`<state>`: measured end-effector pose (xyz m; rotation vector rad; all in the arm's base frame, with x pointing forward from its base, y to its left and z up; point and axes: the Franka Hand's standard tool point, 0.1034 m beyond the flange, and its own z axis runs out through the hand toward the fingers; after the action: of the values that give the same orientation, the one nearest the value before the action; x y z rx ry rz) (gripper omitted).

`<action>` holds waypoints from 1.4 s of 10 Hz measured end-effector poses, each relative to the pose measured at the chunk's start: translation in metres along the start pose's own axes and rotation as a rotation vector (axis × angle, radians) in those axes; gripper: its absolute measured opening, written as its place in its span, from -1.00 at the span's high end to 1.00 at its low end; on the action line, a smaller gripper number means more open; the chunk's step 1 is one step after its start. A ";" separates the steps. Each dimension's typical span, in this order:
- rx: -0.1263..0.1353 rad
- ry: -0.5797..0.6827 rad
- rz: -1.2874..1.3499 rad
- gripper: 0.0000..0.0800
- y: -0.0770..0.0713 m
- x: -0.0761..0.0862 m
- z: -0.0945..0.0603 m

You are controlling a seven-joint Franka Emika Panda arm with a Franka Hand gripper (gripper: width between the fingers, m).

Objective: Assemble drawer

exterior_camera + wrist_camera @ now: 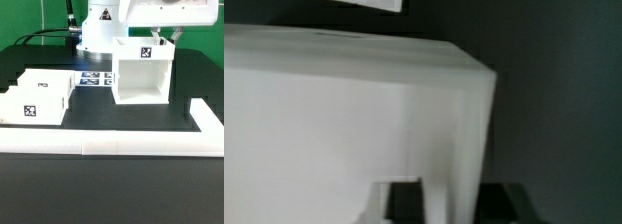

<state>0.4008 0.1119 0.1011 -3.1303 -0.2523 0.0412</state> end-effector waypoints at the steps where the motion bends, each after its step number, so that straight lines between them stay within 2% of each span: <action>1: 0.000 0.001 0.000 0.90 0.000 0.000 0.000; 8: 0.001 -0.003 -0.009 0.91 0.001 0.002 0.000; 11: 0.014 0.012 0.014 0.91 0.012 0.047 -0.002; 14: 0.027 0.060 0.060 0.91 0.023 0.106 -0.004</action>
Offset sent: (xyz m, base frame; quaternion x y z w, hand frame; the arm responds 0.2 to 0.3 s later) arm 0.0000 0.0000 0.0000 0.0000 0.0000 0.0000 1.0000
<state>0.5088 0.1060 0.1019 -3.1055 -0.1558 -0.0492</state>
